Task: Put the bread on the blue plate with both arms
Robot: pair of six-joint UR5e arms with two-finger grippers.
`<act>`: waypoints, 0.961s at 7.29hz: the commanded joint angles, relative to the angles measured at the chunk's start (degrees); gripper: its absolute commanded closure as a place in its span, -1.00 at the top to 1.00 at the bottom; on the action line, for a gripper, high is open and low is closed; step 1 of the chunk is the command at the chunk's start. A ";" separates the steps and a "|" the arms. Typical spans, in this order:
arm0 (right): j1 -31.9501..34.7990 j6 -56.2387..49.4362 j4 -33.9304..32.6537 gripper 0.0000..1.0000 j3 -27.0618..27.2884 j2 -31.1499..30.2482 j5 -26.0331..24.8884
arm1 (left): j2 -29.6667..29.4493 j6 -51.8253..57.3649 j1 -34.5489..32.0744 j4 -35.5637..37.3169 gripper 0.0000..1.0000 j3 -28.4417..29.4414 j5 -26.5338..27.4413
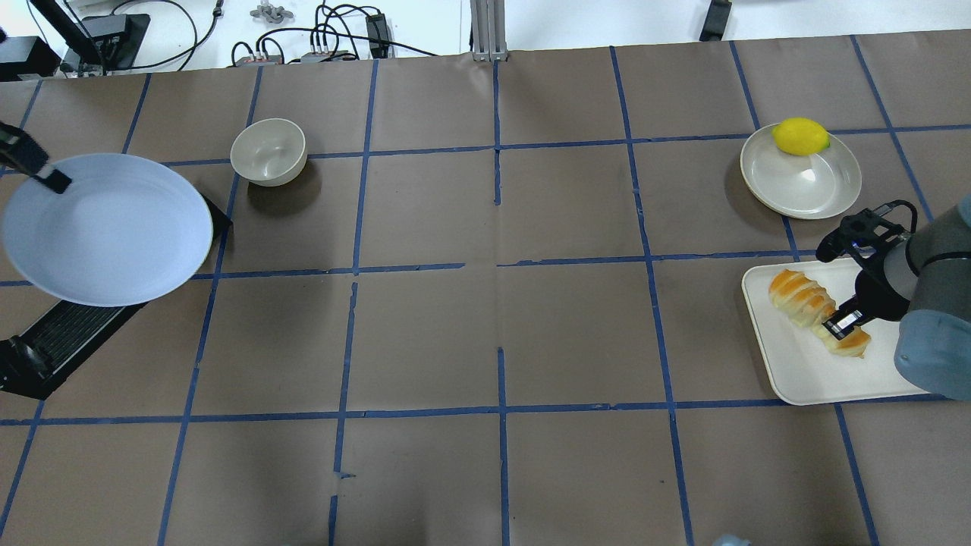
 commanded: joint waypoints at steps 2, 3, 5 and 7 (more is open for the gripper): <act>1.36 3.94 16.03 -0.84 -7.28 -5.60 -0.05 | -0.03 -18.56 -18.26 9.82 -0.87 -8.69 -0.59; 1.80 6.40 22.36 -0.84 -10.97 -6.39 0.64 | -0.55 -24.89 -22.50 11.49 -0.87 -9.23 -1.64; 8.18 15.77 31.17 -0.84 -17.74 -6.75 -0.05 | -5.63 -34.92 -29.63 20.68 -0.87 -12.20 -4.38; 16.27 25.55 34.11 -0.83 -21.11 -6.66 -0.31 | -8.54 -43.10 -33.77 32.90 -0.87 -16.95 -4.38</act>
